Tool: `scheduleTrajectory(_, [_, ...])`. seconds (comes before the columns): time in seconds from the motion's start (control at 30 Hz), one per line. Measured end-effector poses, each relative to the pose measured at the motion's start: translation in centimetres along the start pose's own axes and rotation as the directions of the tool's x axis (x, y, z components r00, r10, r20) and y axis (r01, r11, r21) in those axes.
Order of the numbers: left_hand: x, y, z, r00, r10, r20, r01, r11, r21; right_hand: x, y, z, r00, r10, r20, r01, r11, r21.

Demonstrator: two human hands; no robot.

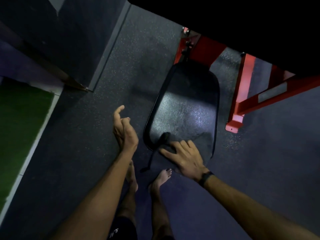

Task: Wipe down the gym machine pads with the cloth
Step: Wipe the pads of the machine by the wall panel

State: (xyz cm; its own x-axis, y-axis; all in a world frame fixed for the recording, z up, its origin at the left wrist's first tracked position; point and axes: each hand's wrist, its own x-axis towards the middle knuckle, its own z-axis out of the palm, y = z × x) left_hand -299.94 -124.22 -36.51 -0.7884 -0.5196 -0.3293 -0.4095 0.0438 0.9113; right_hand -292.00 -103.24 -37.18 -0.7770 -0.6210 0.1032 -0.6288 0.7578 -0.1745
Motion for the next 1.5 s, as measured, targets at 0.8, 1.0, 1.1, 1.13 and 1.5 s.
scheduleTrajectory(0.8, [-1.9,-2.6,8.5,0.995,0.088,-0.036,-0.05,0.803,0.593,12.0,17.6,-0.9,0.386,0.913,-0.134,-0.922,0.388,-0.012])
scheduleTrajectory(1.0, [-1.7,-2.5,8.8,0.994,0.109,-0.015,-0.072,0.75,0.657,6.6,9.1,-0.6,0.592,0.8,-0.099,-0.804,0.594,-0.007])
scheduleTrajectory(1.1, [-1.4,-2.8,8.9,0.993,0.11,-0.048,-0.048,0.731,0.681,0.2,0.4,-0.8,0.653,0.757,0.016,-0.758,0.653,0.01])
scheduleTrajectory(1.13, [-1.4,-2.8,8.9,0.992,0.112,-0.049,-0.048,0.725,0.687,-0.2,0.4,-0.7,0.664,0.747,0.027,-0.748,0.664,0.009])
scheduleTrajectory(1.5, [-1.5,-2.6,9.2,0.985,0.161,-0.066,-0.067,0.7,0.711,19.1,18.3,0.8,0.521,0.836,-0.174,-0.852,0.52,-0.05])
